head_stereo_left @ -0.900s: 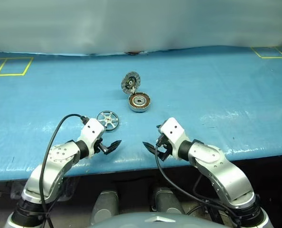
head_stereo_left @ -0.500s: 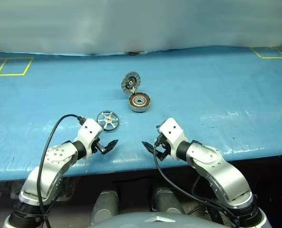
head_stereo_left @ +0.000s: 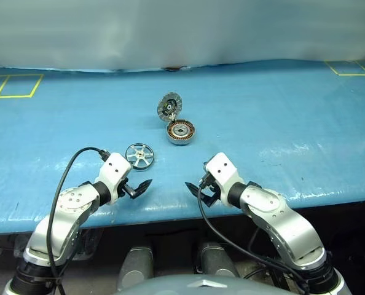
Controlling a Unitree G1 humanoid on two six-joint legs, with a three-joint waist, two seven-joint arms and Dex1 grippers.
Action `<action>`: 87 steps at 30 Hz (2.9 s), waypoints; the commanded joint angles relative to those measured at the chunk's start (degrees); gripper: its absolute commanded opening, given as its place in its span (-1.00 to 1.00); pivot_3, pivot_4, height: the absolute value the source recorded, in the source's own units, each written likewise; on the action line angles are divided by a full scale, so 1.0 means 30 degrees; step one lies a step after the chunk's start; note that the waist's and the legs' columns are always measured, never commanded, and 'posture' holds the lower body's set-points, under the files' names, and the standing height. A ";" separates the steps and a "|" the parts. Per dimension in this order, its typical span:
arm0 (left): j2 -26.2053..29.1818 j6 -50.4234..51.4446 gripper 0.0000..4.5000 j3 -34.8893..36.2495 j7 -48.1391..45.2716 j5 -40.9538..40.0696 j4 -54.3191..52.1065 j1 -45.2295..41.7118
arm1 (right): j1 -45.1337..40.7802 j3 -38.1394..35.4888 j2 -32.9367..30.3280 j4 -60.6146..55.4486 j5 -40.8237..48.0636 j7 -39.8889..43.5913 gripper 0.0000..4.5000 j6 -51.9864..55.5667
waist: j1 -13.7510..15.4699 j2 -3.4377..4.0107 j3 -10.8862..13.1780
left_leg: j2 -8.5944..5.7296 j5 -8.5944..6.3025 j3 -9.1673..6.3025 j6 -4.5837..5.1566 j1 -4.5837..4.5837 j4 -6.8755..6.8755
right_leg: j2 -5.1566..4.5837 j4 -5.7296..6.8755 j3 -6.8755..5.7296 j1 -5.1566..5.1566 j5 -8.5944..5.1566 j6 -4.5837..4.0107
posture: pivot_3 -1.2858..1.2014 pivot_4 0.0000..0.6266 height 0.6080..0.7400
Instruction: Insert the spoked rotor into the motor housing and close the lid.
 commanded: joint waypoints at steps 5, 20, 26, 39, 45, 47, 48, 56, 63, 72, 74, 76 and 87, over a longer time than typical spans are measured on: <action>0.0044 -0.0267 0.99 0.0206 0.0130 0.0066 -0.0624 -0.0169 | -0.0468 -0.0084 0.0202 -0.0315 -0.0039 -0.0359 1.00 -0.0265 | 0.0000 0.0000 0.0000 | 0.0000 0.0000 -0.0001 0.0000 0.0000 0.0001 | 0.0000 0.0002 0.0000 0.0000 0.0000 0.0000 | 0.03 -0.52 1.00; -0.0702 -0.0367 0.99 -0.0617 0.0561 0.0083 -0.0676 -0.0622 | -1.0685 0.3831 -0.0791 0.6489 -0.1276 0.3146 1.00 0.0033 | -0.0103 0.0003 0.0004 | -0.0007 0.0002 0.0012 0.0003 0.0005 0.0025 | 0.0007 0.0029 0.0006 -0.0001 0.0012 0.0001 | 0.03 -0.52 1.00; -0.1262 -0.0438 0.99 -0.1316 0.0924 0.0173 -0.1040 -0.0176 | -1.4455 0.7912 -0.2175 1.1102 -0.3325 0.7908 1.00 -0.3729 | -0.0111 0.0010 0.0009 | -0.0010 0.0001 0.0005 0.0005 0.0003 0.0000 | 0.0006 0.0019 0.0001 -0.0003 0.0021 -0.0012 | 0.03 -0.52 1.00; -0.1871 -0.0824 0.99 -0.1926 0.1583 0.0289 -0.1357 0.0569 | -1.8824 0.9843 -0.0183 1.9808 -0.7683 1.1945 1.00 -0.9763 | -0.0237 0.0020 0.0011 | 0.0008 0.0002 0.0000 0.0002 0.0040 0.0001 | 0.0027 0.0060 -0.0001 0.0000 0.0078 -0.0096 | 0.03 -0.52 1.00; -0.1923 -0.0938 0.99 -0.1978 0.1791 0.0292 -0.1441 0.0774 | -1.9862 0.9338 0.1085 2.3325 -0.8829 1.1730 1.00 -1.1438 | -0.0243 0.0025 0.0014 | 0.0007 0.0003 0.0003 0.0001 0.0041 0.0000 | 0.0029 0.0066 -0.0001 -0.0002 0.0081 -0.0104 | 0.03 -0.52 1.00; -0.1929 -0.1002 0.99 -0.2003 0.1843 0.0308 -0.1468 0.0884 | -2.0134 0.9151 0.1456 2.4292 -0.9135 1.1555 1.00 -1.1902 | -0.0242 0.0026 0.0014 | 0.0007 0.0004 0.0003 0.0000 0.0043 0.0000 | 0.0029 0.0069 -0.0001 -0.0002 0.0084 -0.0101 | 0.03 -0.52 1.00; -0.1933 -0.1019 0.99 -0.2027 0.1869 0.0313 -0.1480 0.0923 | -2.0318 0.9056 0.1669 2.4878 -0.9330 1.1422 1.00 -1.2145 | -0.0241 0.0027 0.0014 | 0.0007 0.0004 0.0002 -0.0001 0.0043 0.0000 | 0.0030 0.0070 -0.0001 -0.0003 0.0085 -0.0102 | 0.03 -0.52 1.00; -0.1930 -0.1110 0.99 -0.2214 0.2019 0.0347 -0.1545 0.1085 | -2.1786 0.8262 0.2974 2.8524 -1.0178 1.1411 1.00 -1.3871 | -0.0257 0.0039 0.0020 | 0.0009 0.0005 0.0002 -0.0003 0.0069 -0.0009 | 0.0035 0.0114 0.0000 -0.0003 0.0083 -0.0111 | 0.03 -0.52 1.00; -0.2072 -0.1108 0.99 -0.2195 0.2141 0.0548 -0.1729 0.1505 | -2.2574 0.7329 0.4171 3.0844 -1.0177 1.1657 1.00 -1.4986 | -0.0283 0.0041 0.0022 | 0.0018 0.0005 0.0001 -0.0003 0.0142 -0.0032 | 0.0044 0.0262 0.0003 -0.0012 0.0023 -0.0206 | 0.03 -0.52 1.00; -0.2288 -0.1164 0.99 -0.2020 0.2426 0.0703 -0.1977 0.1959 | -2.2763 0.6840 0.5031 3.2064 -1.0629 1.1684 1.00 -1.5829 | -0.0309 0.0042 0.0023 | 0.0040 0.0005 0.0012 -0.0002 0.0219 -0.0092 | 0.0065 0.0284 0.0007 0.0009 0.0002 -0.0231 | 0.03 -0.52 1.00; -0.2308 -0.1194 0.99 -0.1971 0.2499 0.0697 -0.2071 0.2092 | -2.2732 0.6861 0.5142 3.2468 -1.0838 1.1628 1.00 -1.5967 | -0.0307 0.0043 0.0024 | 0.0041 0.0005 0.0010 -0.0003 0.0220 -0.0100 | 0.0065 0.0284 0.0005 0.0008 0.0002 -0.0231 | 0.03 -0.52 1.00; -0.2329 -0.1207 0.99 -0.1951 0.2547 0.0704 -0.2136 0.2185 | -2.2706 0.6860 0.5176 3.2765 -1.1026 1.1566 1.00 -1.6068 | -0.0307 0.0043 0.0023 | 0.0041 0.0005 0.0010 -0.0003 0.0222 -0.0108 | 0.0065 0.0283 0.0005 0.0008 0.0003 -0.0232 | 0.03 -0.52 1.00; -0.2379 -0.1299 0.99 -0.1986 0.2606 0.0736 -0.2095 0.2375 | -2.2775 0.6327 0.5093 3.4258 -1.1631 1.1169 1.00 -1.6319 | -0.0292 0.0049 0.0027 | 0.0039 0.0006 0.0009 -0.0003 0.0227 -0.0117 | 0.0065 0.0286 0.0005 0.0009 -0.0009 -0.0251 | 0.03 -0.52 1.00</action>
